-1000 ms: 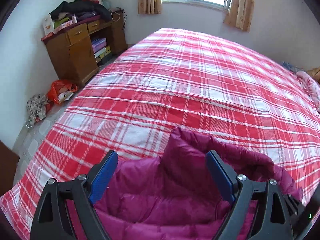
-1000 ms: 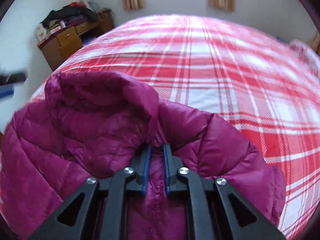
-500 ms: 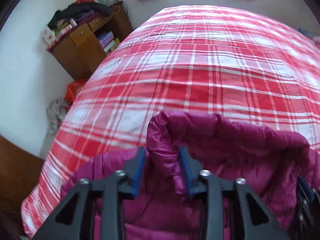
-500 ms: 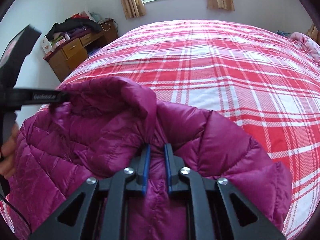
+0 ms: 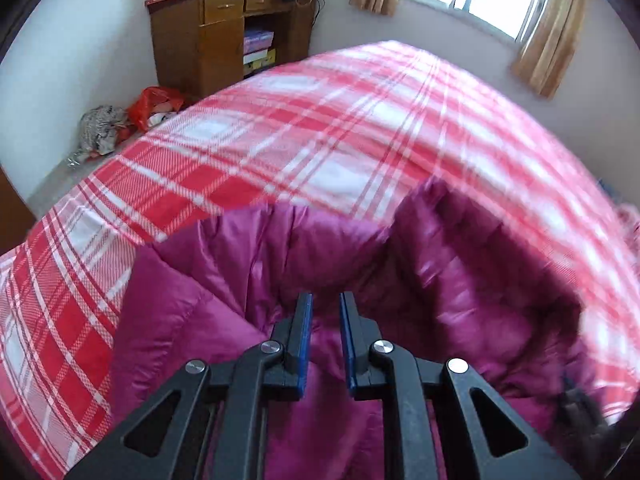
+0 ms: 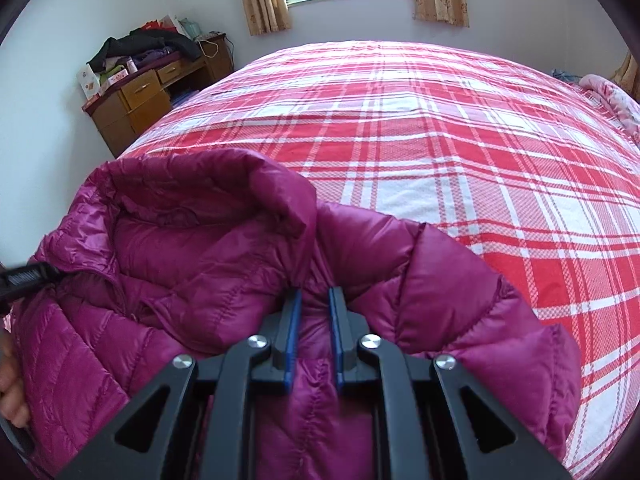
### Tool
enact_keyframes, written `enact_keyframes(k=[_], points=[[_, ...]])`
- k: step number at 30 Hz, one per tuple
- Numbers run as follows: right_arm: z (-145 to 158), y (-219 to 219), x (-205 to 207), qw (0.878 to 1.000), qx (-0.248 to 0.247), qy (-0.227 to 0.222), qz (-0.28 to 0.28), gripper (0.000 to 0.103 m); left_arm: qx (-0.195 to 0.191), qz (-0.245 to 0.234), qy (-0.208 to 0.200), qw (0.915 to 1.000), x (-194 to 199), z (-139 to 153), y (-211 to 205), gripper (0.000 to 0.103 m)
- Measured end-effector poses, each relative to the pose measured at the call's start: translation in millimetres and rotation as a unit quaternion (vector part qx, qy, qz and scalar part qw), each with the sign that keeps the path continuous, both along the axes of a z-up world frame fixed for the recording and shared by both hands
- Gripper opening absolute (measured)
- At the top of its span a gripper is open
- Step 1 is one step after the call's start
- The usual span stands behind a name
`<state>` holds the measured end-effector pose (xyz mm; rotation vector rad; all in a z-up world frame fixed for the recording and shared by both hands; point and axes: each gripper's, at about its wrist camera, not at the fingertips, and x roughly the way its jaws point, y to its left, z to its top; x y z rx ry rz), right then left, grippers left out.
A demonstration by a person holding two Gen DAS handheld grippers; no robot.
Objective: Fold large clothes
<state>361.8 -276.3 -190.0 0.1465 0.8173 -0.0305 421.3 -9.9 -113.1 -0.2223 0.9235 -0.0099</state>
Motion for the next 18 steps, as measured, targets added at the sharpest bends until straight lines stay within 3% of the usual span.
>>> enact_keyframes(k=[2,3,4,5,8,10,11,12,13,15,18], points=[[0,0,0,1.0,-0.002,0.0,-0.001,0.015,-0.02,-0.022,-0.03,0.9991,1,21,-4,0.021],[-1,0,0,1.0,-0.002,0.0,-0.001,0.015,-0.023,-0.037,-0.032,0.9985,4,26,-9,0.045],[-1,0,0,1.0,-0.002,0.0,-0.001,0.015,-0.025,-0.048,-0.031,0.998,9,28,-14,0.062],[-1,0,0,1.0,-0.002,0.0,-0.001,0.015,-0.028,-0.057,-0.027,0.9976,14,28,-18,0.089],[-1,0,0,1.0,0.0,-0.001,-0.001,0.015,-0.012,-0.073,-0.013,0.9972,30,18,-36,0.091],[-1,0,0,1.0,0.002,-0.001,-0.001,0.015,-0.001,-0.083,0.031,0.9961,47,-1,-49,0.091],[-1,0,0,1.0,0.003,-0.001,-0.001,0.015,0.013,-0.075,0.038,0.9964,50,-8,-52,0.086],[-1,-1,0,1.0,0.006,-0.001,-0.001,0.015,0.031,-0.065,0.033,0.9968,48,-12,-53,0.041],[-1,-2,0,1.0,0.009,-0.002,-0.001,0.015,0.039,-0.066,0.036,0.9964,47,-16,-55,0.011],[-1,-2,0,1.0,0.012,-0.002,-0.001,0.015,0.019,-0.056,0.028,0.9978,38,-16,-48,0.007],[-1,-5,0,1.0,0.018,-0.003,0.001,0.015,0.029,-0.032,-0.002,0.9991,10,-4,-33,0.007]])
